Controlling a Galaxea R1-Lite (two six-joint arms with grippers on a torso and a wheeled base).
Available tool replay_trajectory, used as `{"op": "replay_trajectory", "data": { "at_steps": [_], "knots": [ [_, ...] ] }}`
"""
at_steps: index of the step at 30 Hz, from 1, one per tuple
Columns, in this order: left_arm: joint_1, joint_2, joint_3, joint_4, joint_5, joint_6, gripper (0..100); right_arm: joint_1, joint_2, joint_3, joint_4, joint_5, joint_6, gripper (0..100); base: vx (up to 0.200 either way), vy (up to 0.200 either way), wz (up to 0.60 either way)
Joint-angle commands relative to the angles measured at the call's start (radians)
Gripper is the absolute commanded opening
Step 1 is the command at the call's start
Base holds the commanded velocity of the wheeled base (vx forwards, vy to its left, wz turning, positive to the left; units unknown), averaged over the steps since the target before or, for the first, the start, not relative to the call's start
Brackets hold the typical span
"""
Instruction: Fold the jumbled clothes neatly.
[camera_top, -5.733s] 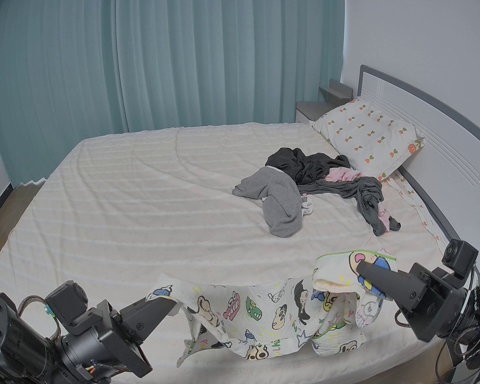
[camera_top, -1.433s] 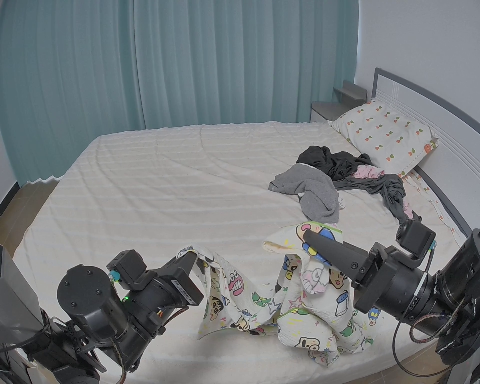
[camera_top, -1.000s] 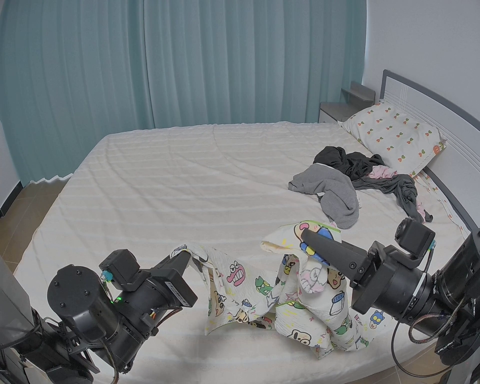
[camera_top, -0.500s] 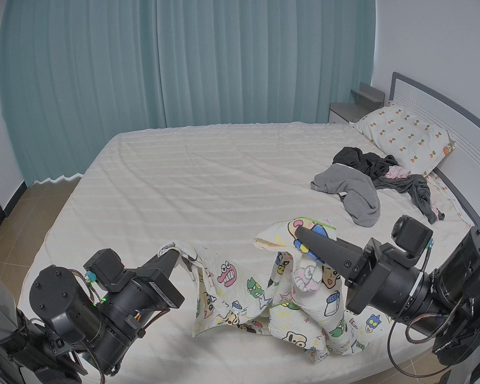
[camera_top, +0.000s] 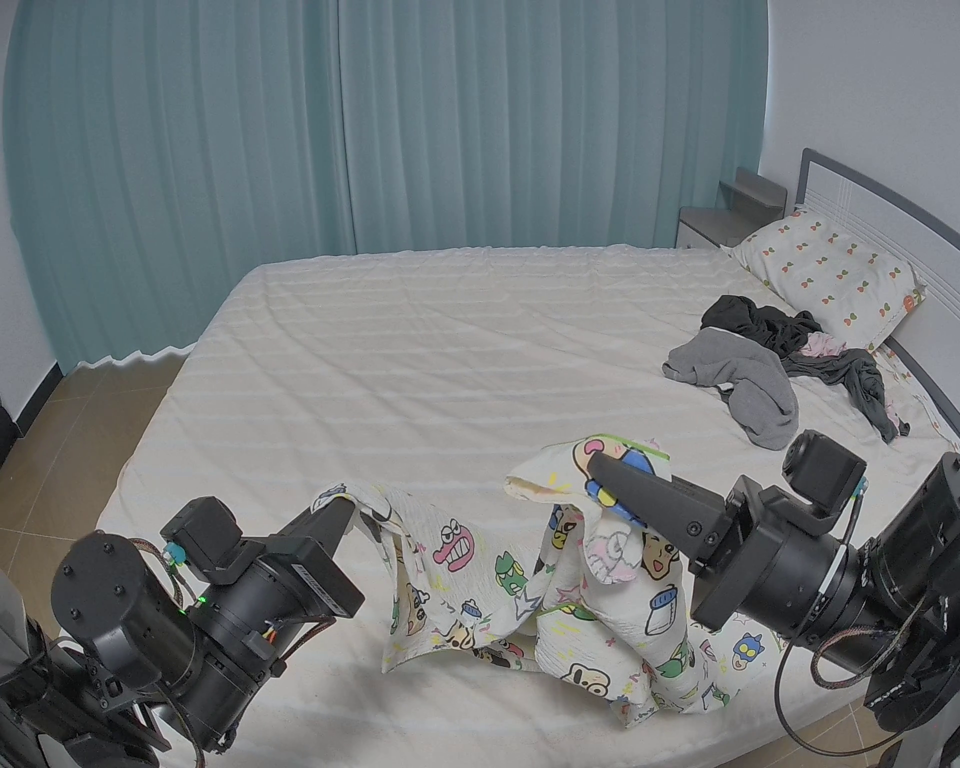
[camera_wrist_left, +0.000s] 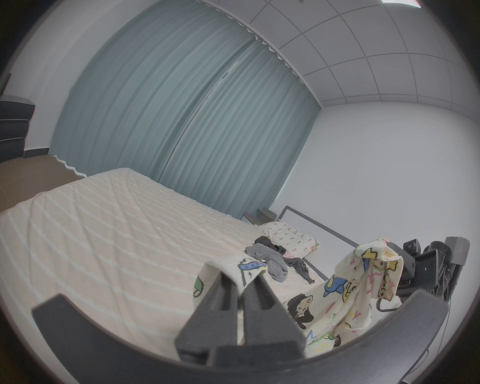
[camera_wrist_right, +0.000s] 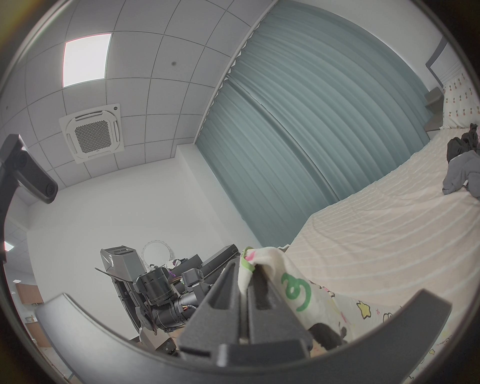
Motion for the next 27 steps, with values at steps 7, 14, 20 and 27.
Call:
{"op": "replay_trajectory", "data": {
  "at_steps": [7,14,20,27],
  "knots": [
    [-0.009,-0.004,0.043,-0.018,-0.001,0.000,0,-0.002,0.000,0.011,-0.009,0.000,0.000,0,0.000,0.000,0.00],
    [-0.025,-0.028,0.056,-0.018,-0.003,0.000,0,-0.010,-0.026,0.033,-0.009,0.001,-0.001,0,-0.057,0.000,0.00],
    [-0.054,-0.074,0.081,-0.018,-0.001,0.000,0,-0.012,-0.084,0.087,-0.007,0.009,-0.013,0,-0.200,0.000,0.00],
    [-0.081,-0.125,0.102,-0.018,-0.001,0.000,0,-0.012,-0.157,0.104,0.005,0.009,-0.029,0,-0.200,0.000,0.00]
  ]
}}
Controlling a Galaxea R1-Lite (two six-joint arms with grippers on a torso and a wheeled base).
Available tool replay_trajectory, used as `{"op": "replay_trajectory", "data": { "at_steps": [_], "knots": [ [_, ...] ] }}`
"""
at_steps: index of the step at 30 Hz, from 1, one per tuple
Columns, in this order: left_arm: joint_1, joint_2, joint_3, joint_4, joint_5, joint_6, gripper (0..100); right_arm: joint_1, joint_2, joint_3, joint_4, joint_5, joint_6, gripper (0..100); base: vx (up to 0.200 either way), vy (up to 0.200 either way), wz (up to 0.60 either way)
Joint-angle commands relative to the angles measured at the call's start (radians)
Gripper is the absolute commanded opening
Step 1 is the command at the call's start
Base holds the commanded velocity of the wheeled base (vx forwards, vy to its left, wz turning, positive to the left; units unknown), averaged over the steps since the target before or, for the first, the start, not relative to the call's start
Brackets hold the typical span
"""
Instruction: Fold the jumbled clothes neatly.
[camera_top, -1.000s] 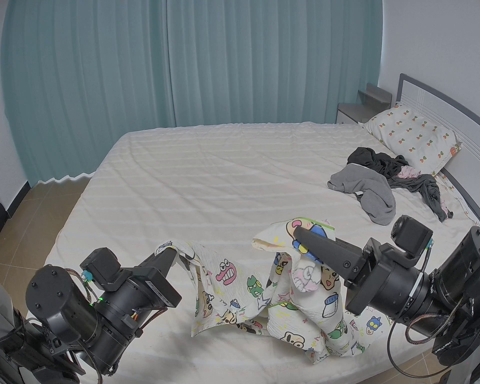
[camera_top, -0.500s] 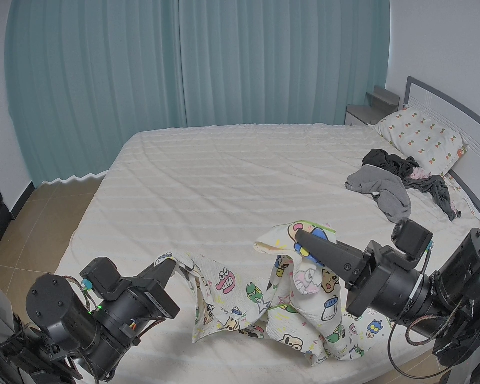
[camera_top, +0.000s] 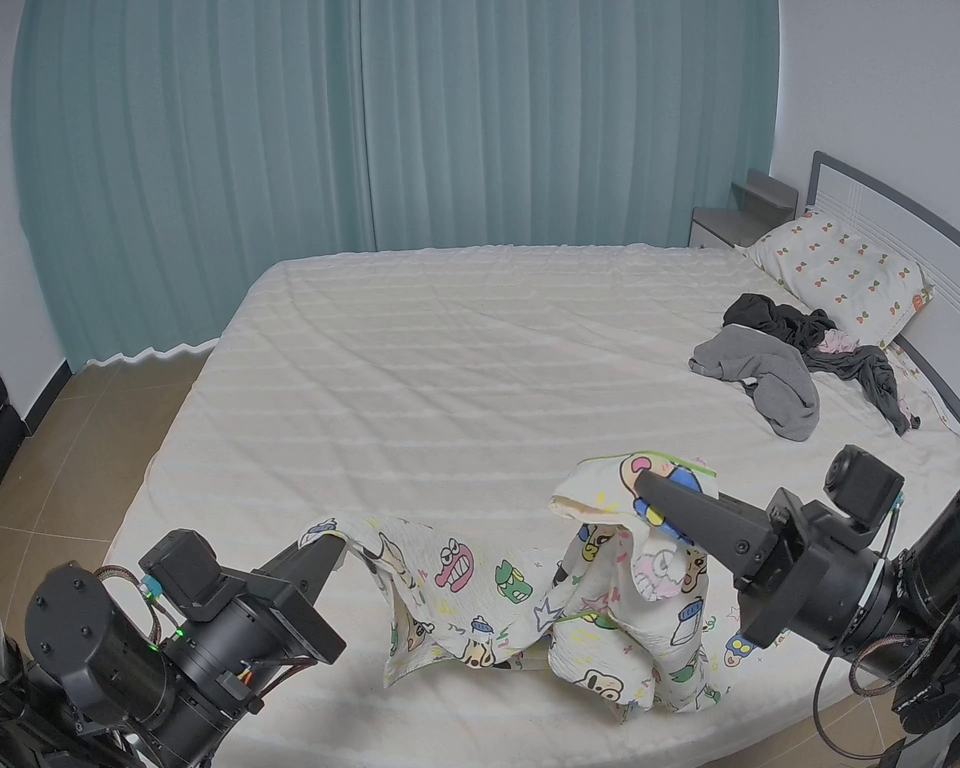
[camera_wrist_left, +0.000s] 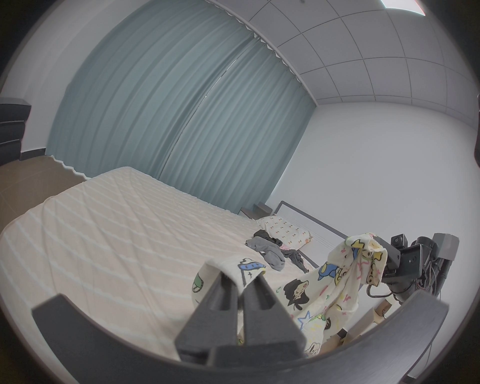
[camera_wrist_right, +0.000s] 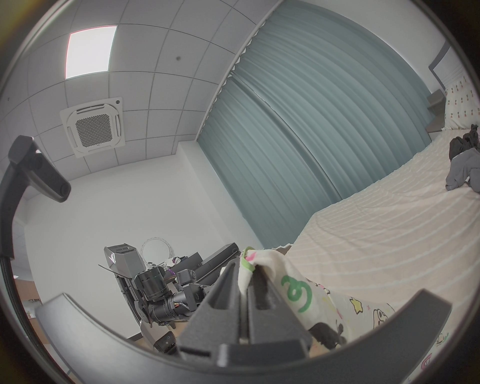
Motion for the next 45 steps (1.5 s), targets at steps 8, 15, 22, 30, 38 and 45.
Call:
{"op": "replay_trajectory", "data": {
  "at_steps": [8,15,22,30,38,45],
  "knots": [
    [-0.025,-0.142,0.016,-0.018,0.003,0.012,0,0.001,-0.210,0.006,0.120,0.000,-0.048,0,-0.200,0.000,0.00],
    [-0.031,-0.260,0.016,-0.018,-0.001,0.126,0,0.002,-0.377,-0.026,0.241,0.000,-0.115,0,-0.029,0.000,0.00],
    [-0.050,-0.410,0.007,0.050,-0.001,0.188,0,0.002,-0.576,-0.084,0.439,0.066,-0.114,0,0.000,0.000,0.00],
    [-0.050,-0.565,-0.024,0.202,-0.003,0.191,0,0.002,-0.656,-0.159,0.539,0.106,-0.080,0,0.000,0.000,0.00],
    [-0.051,-0.590,-0.027,0.243,-0.007,0.191,0,0.005,-0.647,-0.187,0.625,0.201,0.095,0,0.000,0.000,0.00],
    [-0.064,-0.587,-0.041,0.289,-0.007,0.187,0,-0.078,-0.606,-0.227,0.786,0.238,0.123,0,0.000,0.000,0.00]
  ]
}}
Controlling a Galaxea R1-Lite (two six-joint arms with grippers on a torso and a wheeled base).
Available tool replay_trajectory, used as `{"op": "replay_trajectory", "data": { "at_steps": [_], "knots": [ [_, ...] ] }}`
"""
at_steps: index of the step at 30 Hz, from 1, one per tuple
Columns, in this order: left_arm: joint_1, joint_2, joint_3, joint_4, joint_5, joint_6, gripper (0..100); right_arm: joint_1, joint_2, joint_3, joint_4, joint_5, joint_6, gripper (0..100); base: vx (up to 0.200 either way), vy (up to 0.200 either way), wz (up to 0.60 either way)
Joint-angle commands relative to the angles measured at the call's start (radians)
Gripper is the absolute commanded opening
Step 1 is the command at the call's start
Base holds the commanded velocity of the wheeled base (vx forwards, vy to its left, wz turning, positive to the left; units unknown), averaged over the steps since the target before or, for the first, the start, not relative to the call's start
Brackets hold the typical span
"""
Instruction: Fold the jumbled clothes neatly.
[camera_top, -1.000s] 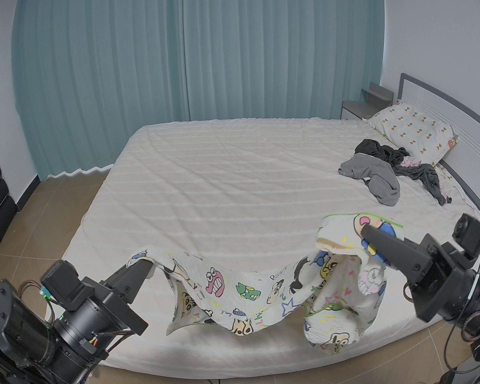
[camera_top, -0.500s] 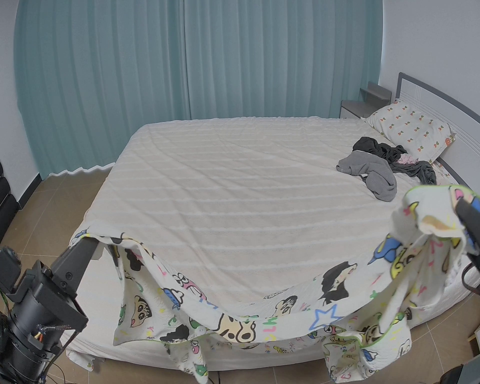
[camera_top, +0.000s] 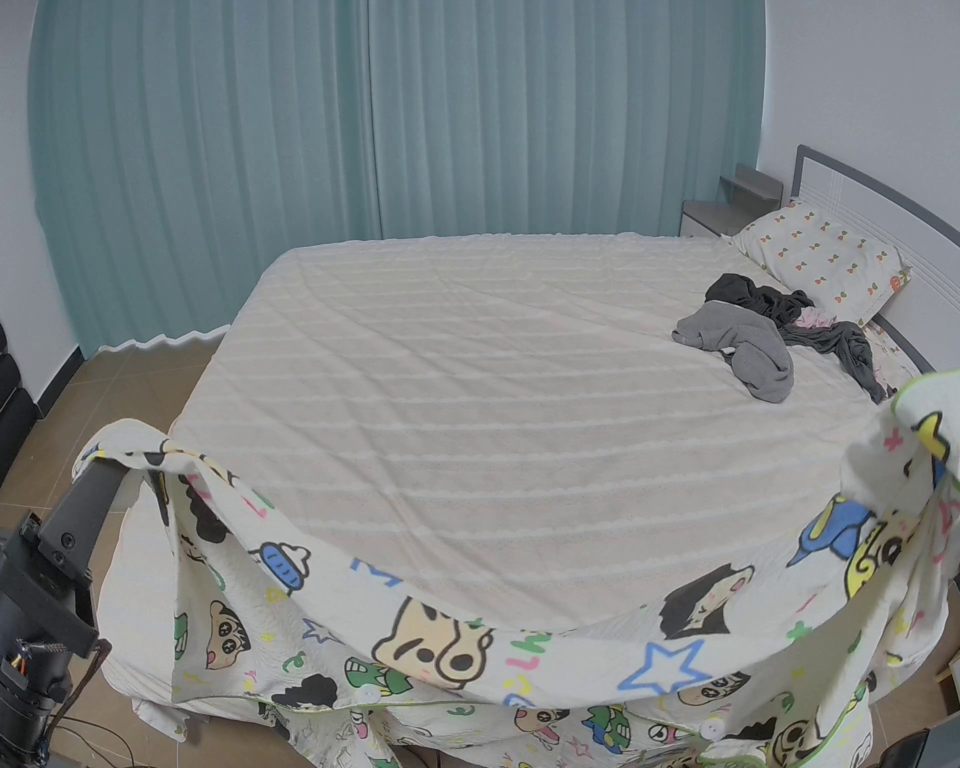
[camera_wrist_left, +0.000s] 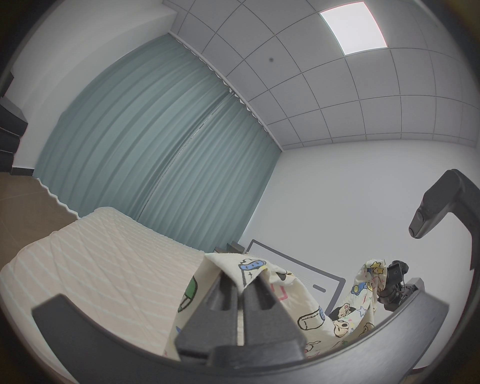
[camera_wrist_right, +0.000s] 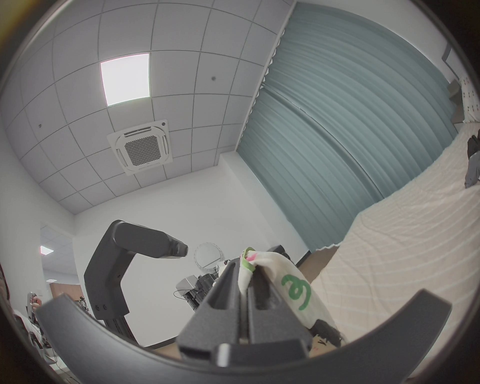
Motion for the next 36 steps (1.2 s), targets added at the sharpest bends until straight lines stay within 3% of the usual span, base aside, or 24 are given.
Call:
{"op": "replay_trajectory", "data": {
  "at_steps": [1,2,6,10,14,20,27,36],
  "knots": [
    [-0.009,-0.002,-0.011,0.050,0.000,-0.008,0,-0.075,0.047,-0.013,0.055,0.014,0.008,0,0.000,0.000,0.00],
    [-0.009,0.000,-0.011,0.053,0.000,-0.008,0,-0.078,0.050,-0.014,0.055,0.014,0.008,0,0.000,0.000,0.00],
    [-0.004,-0.005,-0.011,0.237,0.000,-0.057,0,-0.238,0.154,-0.014,0.051,0.018,-0.009,0,0.000,0.000,0.00],
    [0.039,0.004,-0.077,0.356,0.000,-0.145,0,-0.274,0.208,-0.017,0.049,0.018,-0.037,0,0.000,0.000,0.00],
    [0.097,0.029,-0.127,0.464,-0.006,-0.169,0,-0.299,0.254,-0.022,0.049,0.014,-0.100,0,0.000,0.000,0.00],
    [0.154,0.125,-0.158,0.478,-0.115,-0.182,0,-0.299,0.314,-0.048,0.048,0.013,-0.136,0,0.067,0.000,0.00],
    [0.210,0.351,-0.222,0.435,-0.150,-0.288,0,-0.305,0.435,-0.112,0.048,0.007,-0.167,0,0.200,0.000,0.00],
    [0.347,0.563,-0.356,0.427,-0.199,-0.289,0,-0.379,0.604,-0.197,0.049,-0.036,-0.178,0,0.200,0.000,0.00]
  ]
}}
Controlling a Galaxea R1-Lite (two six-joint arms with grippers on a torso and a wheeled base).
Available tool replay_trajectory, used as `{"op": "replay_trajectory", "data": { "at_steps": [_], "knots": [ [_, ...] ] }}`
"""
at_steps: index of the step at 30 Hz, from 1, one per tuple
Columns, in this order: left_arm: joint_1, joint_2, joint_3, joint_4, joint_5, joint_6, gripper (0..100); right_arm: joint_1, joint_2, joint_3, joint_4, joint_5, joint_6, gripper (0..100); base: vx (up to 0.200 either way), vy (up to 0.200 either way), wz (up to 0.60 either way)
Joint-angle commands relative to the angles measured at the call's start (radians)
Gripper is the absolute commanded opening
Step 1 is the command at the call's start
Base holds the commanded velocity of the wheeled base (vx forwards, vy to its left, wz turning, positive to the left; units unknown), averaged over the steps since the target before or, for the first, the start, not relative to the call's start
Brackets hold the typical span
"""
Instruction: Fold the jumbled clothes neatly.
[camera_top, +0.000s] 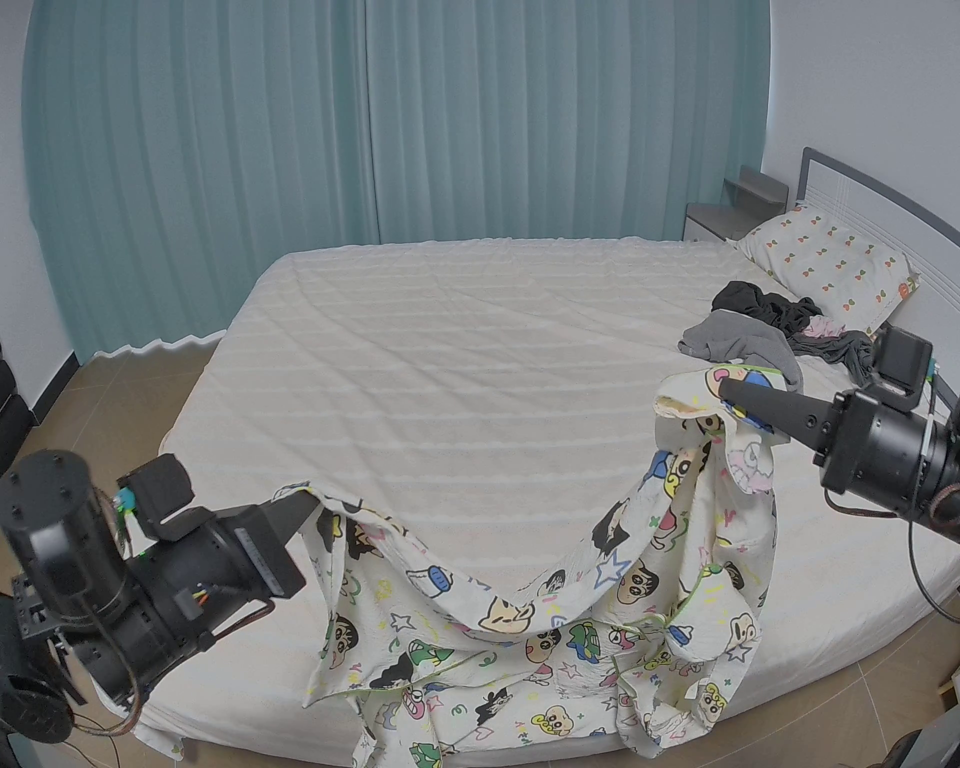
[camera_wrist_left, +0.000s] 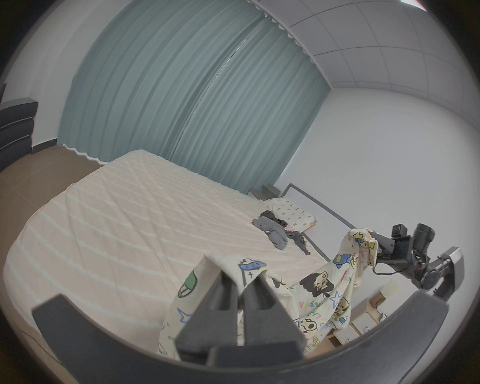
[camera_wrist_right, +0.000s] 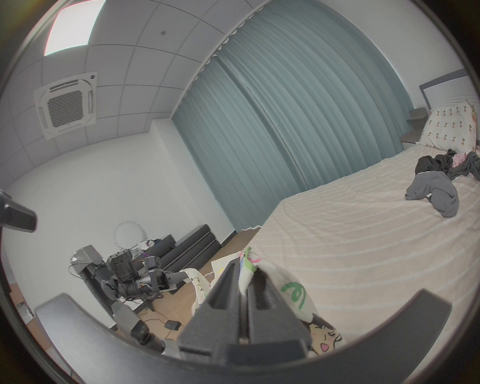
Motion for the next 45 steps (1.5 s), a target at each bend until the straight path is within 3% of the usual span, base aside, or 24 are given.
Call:
{"op": "replay_trajectory", "data": {
  "at_steps": [1,7,15,21,26,28,38,39,40,45],
  "knots": [
    [0.107,0.185,-0.100,-0.006,-0.029,-0.008,0,-0.055,0.164,-0.061,-0.001,-0.028,-0.015,0,0.200,0.000,0.00],
    [0.186,0.278,-0.199,-0.012,-0.033,-0.010,0,-0.092,0.279,-0.119,-0.007,-0.055,-0.041,0,0.167,0.000,0.00],
    [0.254,0.456,-0.280,-0.106,-0.042,-0.008,0,-0.109,0.444,-0.174,-0.170,-0.094,-0.052,0,0.000,0.000,0.00],
    [0.300,0.601,-0.400,-0.121,-0.044,-0.007,0,-0.126,0.549,-0.252,-0.176,-0.104,-0.052,0,0.000,0.000,0.00],
    [0.332,0.706,-0.504,-0.115,-0.041,0.001,0,-0.156,0.664,-0.350,-0.170,-0.161,-0.052,0,0.000,0.000,0.00],
    [0.332,0.706,-0.504,-0.115,-0.041,0.001,0,-0.156,0.664,-0.350,-0.170,-0.161,-0.052,0,0.000,0.000,0.00],
    [0.424,0.984,-0.763,-0.111,-0.035,0.025,0,-0.204,0.914,-0.532,-0.168,-0.170,-0.048,0,0.000,0.000,0.00],
    [0.426,0.987,-0.766,-0.111,-0.035,0.027,0,-0.205,0.917,-0.535,-0.168,-0.170,-0.048,100,0.000,0.000,0.00],
    [0.438,1.019,-0.797,-0.106,-0.036,0.036,100,-0.218,0.950,-0.576,-0.162,-0.169,-0.039,100,0.000,0.000,0.00],
    [0.489,1.117,-0.953,-0.034,-0.029,0.038,100,-0.242,1.059,-0.693,-0.118,-0.170,-0.001,100,0.000,0.000,0.00]
  ]
}}
